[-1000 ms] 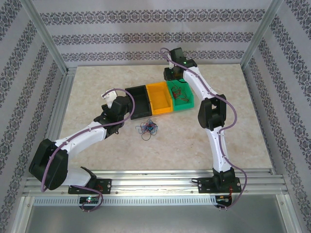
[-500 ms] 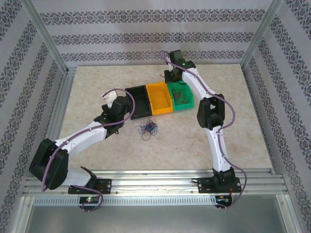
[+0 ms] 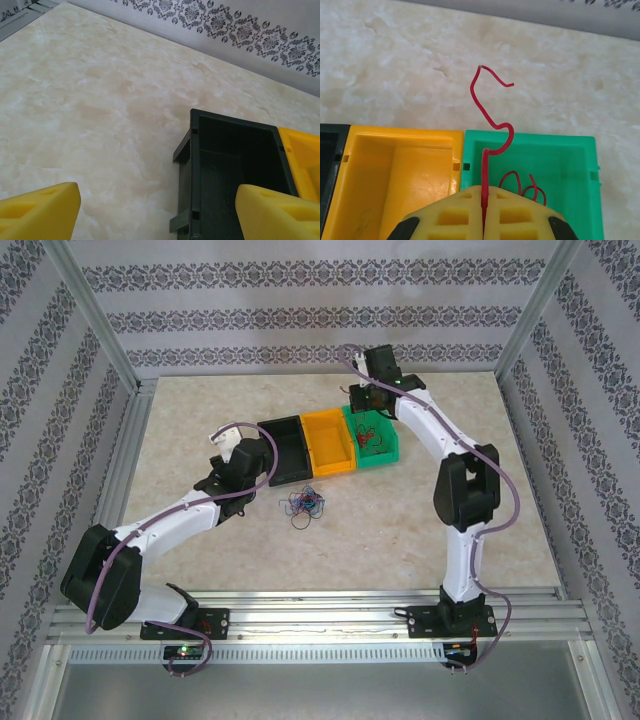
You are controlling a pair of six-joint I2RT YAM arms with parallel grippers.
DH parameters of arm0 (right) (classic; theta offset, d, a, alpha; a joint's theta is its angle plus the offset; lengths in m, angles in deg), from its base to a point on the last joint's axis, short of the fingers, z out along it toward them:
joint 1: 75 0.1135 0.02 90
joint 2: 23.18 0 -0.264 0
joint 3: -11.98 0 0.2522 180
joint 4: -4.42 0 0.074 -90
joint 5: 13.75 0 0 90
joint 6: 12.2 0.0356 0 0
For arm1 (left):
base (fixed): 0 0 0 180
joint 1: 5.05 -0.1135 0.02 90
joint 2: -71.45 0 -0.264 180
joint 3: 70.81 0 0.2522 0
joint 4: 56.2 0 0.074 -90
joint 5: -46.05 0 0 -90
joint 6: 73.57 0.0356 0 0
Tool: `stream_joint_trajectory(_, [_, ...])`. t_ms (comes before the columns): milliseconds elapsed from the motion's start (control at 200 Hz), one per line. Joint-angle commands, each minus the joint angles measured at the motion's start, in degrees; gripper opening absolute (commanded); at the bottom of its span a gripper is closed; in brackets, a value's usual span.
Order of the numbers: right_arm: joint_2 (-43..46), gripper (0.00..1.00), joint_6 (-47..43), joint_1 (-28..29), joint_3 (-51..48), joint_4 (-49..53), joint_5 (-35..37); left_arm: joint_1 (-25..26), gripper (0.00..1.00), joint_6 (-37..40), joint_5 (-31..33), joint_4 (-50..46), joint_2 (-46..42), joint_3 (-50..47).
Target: Untangle the cables
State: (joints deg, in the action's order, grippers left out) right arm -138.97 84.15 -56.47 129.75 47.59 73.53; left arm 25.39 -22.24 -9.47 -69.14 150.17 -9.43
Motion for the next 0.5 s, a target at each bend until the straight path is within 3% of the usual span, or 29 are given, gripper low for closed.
stream_joint_trajectory(0, [4.91, 0.00, 0.54, 0.65, -8.97, -8.83, 1.00, 0.78, 0.81, -1.04, -0.26, 0.39, 0.20, -0.14])
stream_joint_trajectory(305, [19.74, 0.00, 1.19, 0.76, -32.15, -23.24, 3.17, 1.00, 0.81, -0.53, -0.20, 1.28, 0.93, 0.12])
stream_joint_trajectory(500, [24.91, 0.00, 2.08, 0.69, -38.66, -26.60, 2.88, 1.03, 0.81, -0.69, -0.33, 1.46, 1.53, 0.19])
